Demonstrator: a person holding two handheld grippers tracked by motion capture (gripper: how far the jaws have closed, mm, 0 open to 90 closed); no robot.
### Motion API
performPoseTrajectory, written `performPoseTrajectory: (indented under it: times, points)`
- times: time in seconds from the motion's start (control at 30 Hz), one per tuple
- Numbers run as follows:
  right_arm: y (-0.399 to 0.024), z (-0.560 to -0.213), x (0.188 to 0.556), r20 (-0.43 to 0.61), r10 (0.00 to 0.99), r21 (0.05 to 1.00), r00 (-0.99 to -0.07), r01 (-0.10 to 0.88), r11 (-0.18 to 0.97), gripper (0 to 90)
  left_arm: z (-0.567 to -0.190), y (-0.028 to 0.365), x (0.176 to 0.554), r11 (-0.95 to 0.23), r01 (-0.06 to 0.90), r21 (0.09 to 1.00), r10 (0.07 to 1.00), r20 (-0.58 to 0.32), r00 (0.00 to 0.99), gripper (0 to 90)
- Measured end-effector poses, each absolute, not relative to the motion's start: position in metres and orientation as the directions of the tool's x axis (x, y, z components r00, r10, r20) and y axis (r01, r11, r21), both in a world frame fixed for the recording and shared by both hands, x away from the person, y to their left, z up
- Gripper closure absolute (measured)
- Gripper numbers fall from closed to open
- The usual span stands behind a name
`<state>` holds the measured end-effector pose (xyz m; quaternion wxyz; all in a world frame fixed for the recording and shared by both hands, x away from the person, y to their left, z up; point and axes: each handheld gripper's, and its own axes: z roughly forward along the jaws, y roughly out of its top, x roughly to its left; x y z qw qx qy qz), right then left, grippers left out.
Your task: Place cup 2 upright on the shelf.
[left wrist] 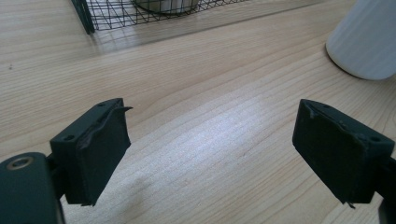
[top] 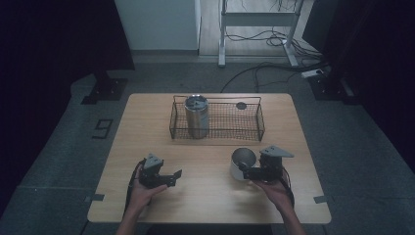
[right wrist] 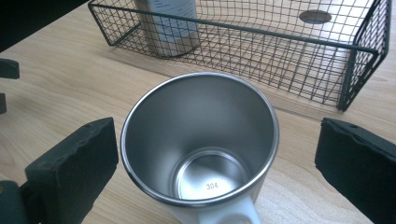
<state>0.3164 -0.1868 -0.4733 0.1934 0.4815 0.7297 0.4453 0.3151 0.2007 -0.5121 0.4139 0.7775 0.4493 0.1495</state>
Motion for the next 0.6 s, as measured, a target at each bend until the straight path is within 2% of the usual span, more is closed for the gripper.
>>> performPoseTrajectory:
  times: [0.6]
  points:
    - [-0.172, -0.481, 0.323, 0.118, 0.871, 0.817, -0.478, 0.544, 0.188, 0.0, -0.516, 0.194, 0.313, -0.280, 0.577, 0.767, 0.814, -0.130, 0.567, 10.9]
